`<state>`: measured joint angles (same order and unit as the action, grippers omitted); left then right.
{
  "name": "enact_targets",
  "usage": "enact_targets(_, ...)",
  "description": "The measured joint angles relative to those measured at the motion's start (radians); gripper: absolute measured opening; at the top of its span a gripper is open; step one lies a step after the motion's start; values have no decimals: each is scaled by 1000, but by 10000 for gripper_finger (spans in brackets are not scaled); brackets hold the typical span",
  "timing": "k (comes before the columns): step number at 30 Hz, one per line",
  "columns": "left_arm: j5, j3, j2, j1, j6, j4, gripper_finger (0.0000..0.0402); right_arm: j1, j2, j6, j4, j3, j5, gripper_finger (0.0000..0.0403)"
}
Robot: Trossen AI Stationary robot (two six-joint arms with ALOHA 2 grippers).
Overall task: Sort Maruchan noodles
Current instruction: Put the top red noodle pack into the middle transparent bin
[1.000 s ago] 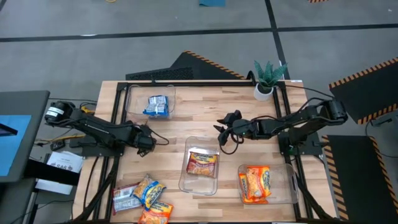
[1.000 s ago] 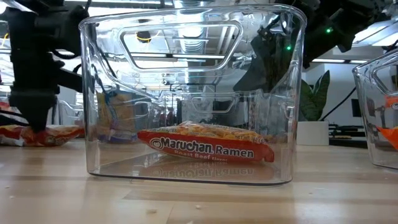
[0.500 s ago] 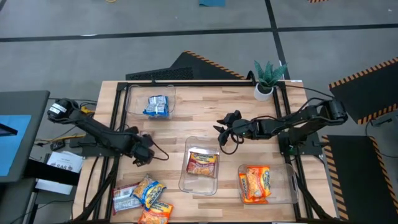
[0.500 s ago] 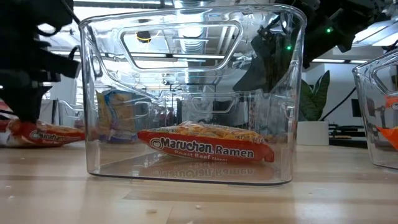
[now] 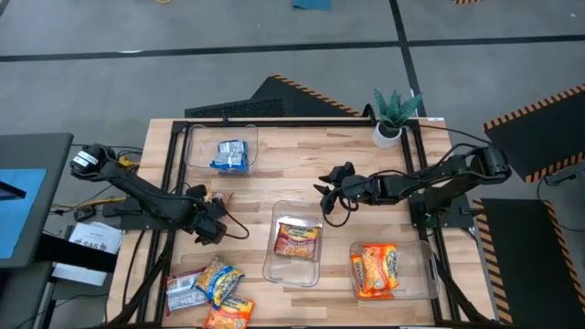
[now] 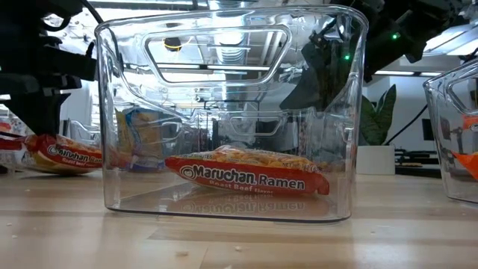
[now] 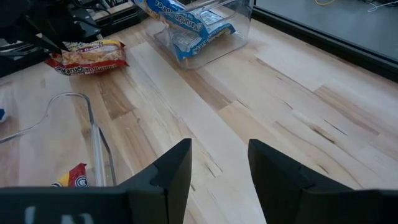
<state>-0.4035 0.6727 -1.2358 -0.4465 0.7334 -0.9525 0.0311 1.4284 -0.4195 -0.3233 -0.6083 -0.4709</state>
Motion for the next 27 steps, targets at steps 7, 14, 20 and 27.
enact_targets(7,-7,0,0,0,-15,0,0,0,0,0,0,0,0,182)
enact_targets(14,-30,0,1,0,-60,0,0,0,0,0,0,0,1,182)
enact_targets(20,-56,1,4,0,-87,-1,0,0,0,0,0,0,3,182)
enact_targets(27,-86,1,75,-13,-86,-4,0,0,0,0,1,0,3,182)
